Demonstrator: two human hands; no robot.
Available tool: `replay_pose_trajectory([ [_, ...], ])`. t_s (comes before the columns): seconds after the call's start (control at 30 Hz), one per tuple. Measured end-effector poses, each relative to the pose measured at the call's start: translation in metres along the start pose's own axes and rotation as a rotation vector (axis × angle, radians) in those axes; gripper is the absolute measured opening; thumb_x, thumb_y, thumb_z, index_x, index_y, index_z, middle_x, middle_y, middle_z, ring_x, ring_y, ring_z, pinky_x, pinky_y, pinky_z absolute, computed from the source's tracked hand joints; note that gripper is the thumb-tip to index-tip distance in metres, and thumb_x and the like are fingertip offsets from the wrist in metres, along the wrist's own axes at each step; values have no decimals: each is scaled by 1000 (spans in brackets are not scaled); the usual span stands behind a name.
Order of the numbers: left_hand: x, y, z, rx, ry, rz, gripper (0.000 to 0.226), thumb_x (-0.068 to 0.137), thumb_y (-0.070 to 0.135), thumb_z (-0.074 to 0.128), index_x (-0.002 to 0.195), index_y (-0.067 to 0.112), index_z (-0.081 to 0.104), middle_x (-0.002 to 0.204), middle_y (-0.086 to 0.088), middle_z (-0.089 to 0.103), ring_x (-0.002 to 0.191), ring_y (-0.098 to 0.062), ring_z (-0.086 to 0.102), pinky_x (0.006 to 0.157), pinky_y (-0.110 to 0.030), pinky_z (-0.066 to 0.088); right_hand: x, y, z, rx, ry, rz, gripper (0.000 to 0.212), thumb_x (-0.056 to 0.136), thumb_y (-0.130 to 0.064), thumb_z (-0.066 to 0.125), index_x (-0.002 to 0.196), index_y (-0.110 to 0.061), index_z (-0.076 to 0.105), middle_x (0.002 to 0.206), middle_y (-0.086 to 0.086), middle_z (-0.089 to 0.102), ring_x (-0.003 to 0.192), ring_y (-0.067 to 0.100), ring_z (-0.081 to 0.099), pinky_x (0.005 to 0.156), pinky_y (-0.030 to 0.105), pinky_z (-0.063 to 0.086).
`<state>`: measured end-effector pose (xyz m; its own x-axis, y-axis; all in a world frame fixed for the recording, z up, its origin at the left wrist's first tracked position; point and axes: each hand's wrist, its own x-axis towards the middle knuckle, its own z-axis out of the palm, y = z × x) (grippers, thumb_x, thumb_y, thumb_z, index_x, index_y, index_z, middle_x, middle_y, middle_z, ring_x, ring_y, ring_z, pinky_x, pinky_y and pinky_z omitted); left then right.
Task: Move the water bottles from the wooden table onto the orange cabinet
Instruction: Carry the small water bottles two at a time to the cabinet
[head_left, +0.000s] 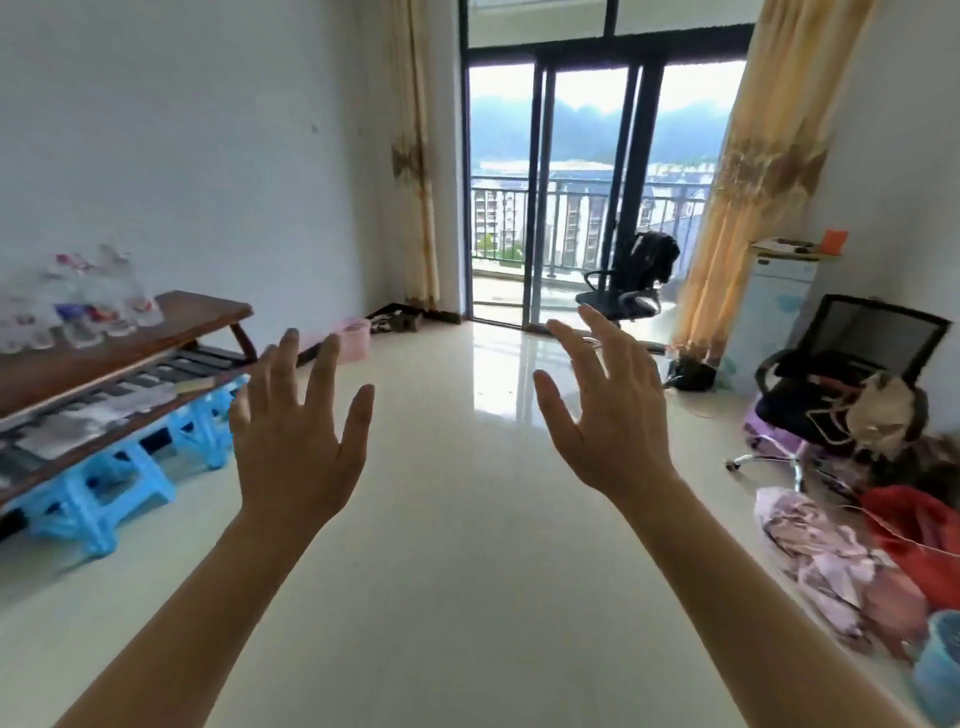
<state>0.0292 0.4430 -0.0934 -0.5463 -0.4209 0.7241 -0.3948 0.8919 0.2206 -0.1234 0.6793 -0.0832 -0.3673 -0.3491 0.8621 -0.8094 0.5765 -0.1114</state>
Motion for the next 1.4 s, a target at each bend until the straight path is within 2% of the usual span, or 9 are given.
replay_pose_trajectory([
  [0.23, 79, -146, 57, 263, 62, -142, 61, 101, 52, 34, 149, 15, 43, 157, -21, 33, 141, -43, 35, 102, -68, 35, 101, -50, 218, 268, -22, -148, 47, 101, -43, 50, 142, -19, 53, 149, 15, 49, 132, 35, 51, 110, 55, 41],
  [0.43, 163, -217, 97, 360, 108, -328, 62, 100, 54, 31, 150, 18, 39, 156, -19, 34, 141, -40, 35, 101, -66, 38, 197, -86, 364, 447, -37, -244, 48, 102, -43, 52, 143, -18, 54, 150, 13, 48, 132, 30, 49, 112, 49, 39],
  [0.73, 221, -362, 116, 575, 165, -515, 63, 100, 53, 31, 151, 17, 40, 156, -19, 34, 142, -40, 34, 106, -65, 33, 279, -212, 543, 716, -115, -423, 46, 101, -44, 49, 142, -24, 46, 150, 12, 47, 132, 31, 47, 111, 49, 38],
  [0.97, 257, -516, 140, 623, 185, -582, 64, 100, 53, 32, 151, 15, 39, 156, -20, 34, 143, -39, 32, 107, -64, 33, 315, -335, 671, 762, -133, -517, 47, 101, -49, 42, 141, -25, 47, 150, 12, 48, 132, 33, 50, 109, 54, 43],
  [1.1, 304, -618, 143, 627, 133, -606, 65, 100, 55, 32, 151, 16, 38, 157, -19, 33, 144, -39, 33, 107, -63, 34, 359, -413, 743, 795, -178, -475, 48, 100, -47, 47, 143, -25, 45, 149, 12, 48, 131, 33, 51, 106, 56, 46],
  [1.3, 375, -731, 166, 643, 117, -592, 66, 100, 57, 31, 153, 19, 34, 159, -18, 31, 145, -38, 31, 110, -61, 33, 412, -488, 836, 799, -182, -441, 47, 100, -44, 50, 142, -25, 48, 150, 11, 47, 130, 32, 52, 109, 54, 43],
  [1.4, 406, -795, 200, 631, 67, -599, 66, 100, 58, 30, 153, 19, 35, 159, -17, 31, 146, -37, 31, 111, -61, 33, 433, -519, 909, 782, -212, -426, 48, 100, -46, 50, 144, -26, 46, 152, 10, 45, 132, 31, 50, 112, 49, 37],
])
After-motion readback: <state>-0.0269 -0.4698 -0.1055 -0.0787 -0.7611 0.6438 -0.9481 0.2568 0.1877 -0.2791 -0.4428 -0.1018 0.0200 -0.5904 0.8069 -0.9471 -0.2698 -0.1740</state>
